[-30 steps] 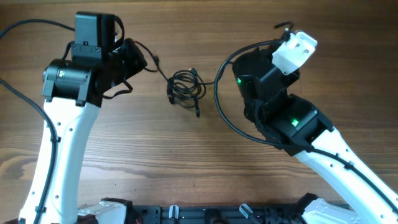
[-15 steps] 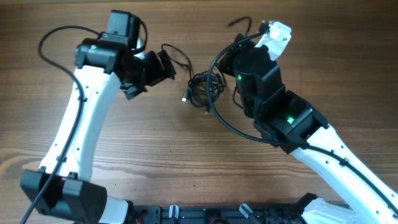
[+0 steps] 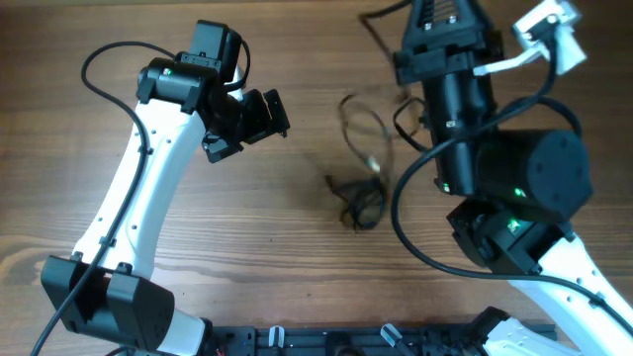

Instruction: Untangle cables

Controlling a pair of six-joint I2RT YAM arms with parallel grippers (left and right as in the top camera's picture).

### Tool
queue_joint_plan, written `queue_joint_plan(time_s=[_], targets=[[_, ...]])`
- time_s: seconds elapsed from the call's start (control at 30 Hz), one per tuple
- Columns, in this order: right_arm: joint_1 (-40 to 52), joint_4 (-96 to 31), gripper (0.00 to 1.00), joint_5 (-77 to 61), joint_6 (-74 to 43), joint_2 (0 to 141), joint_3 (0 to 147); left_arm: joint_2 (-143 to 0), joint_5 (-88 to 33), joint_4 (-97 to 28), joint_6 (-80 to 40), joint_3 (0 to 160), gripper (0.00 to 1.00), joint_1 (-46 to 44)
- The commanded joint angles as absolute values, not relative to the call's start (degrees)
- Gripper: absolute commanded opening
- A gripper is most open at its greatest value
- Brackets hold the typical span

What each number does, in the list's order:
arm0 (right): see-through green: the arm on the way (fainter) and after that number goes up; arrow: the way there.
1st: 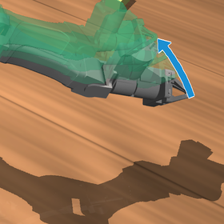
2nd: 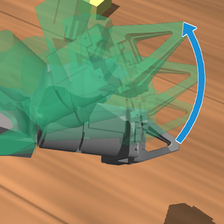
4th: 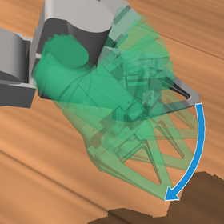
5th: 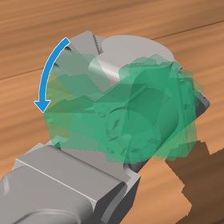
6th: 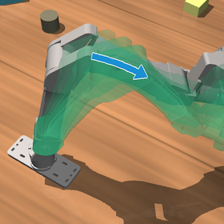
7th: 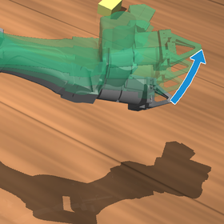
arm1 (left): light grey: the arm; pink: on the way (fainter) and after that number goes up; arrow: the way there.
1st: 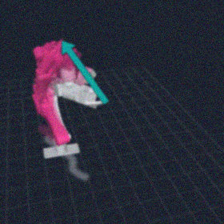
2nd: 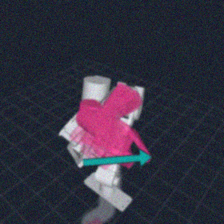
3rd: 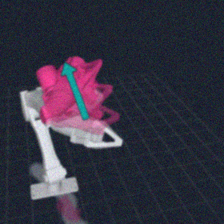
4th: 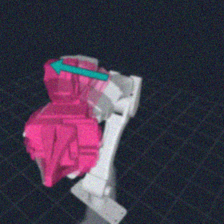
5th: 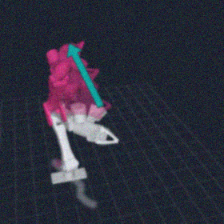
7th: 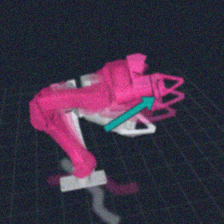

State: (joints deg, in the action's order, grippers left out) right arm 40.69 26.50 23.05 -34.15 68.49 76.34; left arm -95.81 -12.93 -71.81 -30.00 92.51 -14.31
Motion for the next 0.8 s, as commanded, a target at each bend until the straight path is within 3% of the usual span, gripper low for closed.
queue_joint_plan(time_s=[0.0, 0.2, 0.37, 0.53, 0.77], targets=[[40.6, 31.4, 0.05, 18.8, -33.6, 68.1, 77.4, -96.2, -12.4, -71.6, -28.9, 92.8, 1.0, -14.3], [40.6, 30.3, 0.04, 20.3, -31.4, 68.1, 77.4, -96.2, -12.4, -71.7, -28.9, 92.8, 1.0, -14.3], [40.5, 13.9, 0.04, 32.0, -27.0, 69.8, 77.4, -96.2, -12.7, -71.6, -28.4, 92.8, 1.0, -17.5], [38.2, 8.4, 0.04, 47.7, -27.0, 72.7, 77.4, -96.5, -12.6, -71.6, -27.4, 90.7, 1.0, -24.6], [34.8, 0.0, 0.04, 48.2, -27.5, 72.8, 77.4, -96.5, -15.0, -63.0, -29.9, 80.4, 1.0, -31.1]])
